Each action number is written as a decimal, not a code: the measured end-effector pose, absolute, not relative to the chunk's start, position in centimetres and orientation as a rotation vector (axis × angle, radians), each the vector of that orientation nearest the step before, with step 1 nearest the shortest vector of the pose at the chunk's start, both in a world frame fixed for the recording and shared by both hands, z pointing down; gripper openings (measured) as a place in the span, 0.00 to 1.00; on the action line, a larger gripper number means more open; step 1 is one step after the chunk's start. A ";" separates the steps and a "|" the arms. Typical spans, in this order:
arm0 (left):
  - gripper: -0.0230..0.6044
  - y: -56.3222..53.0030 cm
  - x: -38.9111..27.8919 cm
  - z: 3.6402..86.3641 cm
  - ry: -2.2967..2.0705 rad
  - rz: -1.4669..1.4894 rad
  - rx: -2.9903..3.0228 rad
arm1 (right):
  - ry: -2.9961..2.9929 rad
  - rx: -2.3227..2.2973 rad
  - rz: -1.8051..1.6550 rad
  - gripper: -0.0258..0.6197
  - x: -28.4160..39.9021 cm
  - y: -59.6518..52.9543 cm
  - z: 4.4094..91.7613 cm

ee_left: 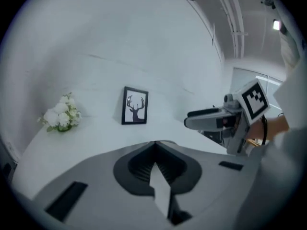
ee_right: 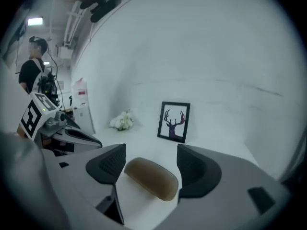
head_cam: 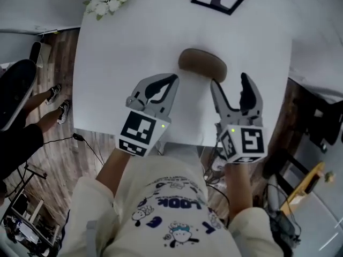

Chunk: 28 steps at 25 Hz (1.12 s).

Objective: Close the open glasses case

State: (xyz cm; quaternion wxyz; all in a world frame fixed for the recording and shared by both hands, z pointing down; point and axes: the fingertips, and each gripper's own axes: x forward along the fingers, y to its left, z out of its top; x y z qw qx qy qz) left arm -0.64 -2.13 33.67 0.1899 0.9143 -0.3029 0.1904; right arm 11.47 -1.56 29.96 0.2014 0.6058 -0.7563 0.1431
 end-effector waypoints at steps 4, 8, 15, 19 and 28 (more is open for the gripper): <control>0.03 -2.5 -1.7 27.5 -0.952 0.368 2.634 | -2.166 1.906 0.461 0.50 9.3 0.2 26.4; 0.03 -2.7 -2.8 21.7 -1.058 0.265 2.775 | -2.099 2.167 0.360 0.07 8.3 1.0 22.6; 0.03 -2.2 -3.6 17.4 -1.120 0.215 2.837 | -2.033 2.320 0.222 0.04 6.4 1.8 18.2; 0.03 -2.0 -4.0 16.2 -1.158 0.148 2.822 | -1.981 2.360 0.140 0.04 5.6 3.2 17.0; 0.03 -0.5 -4.4 14.8 -1.140 0.106 2.871 | -1.935 2.455 0.105 0.04 4.6 5.4 15.5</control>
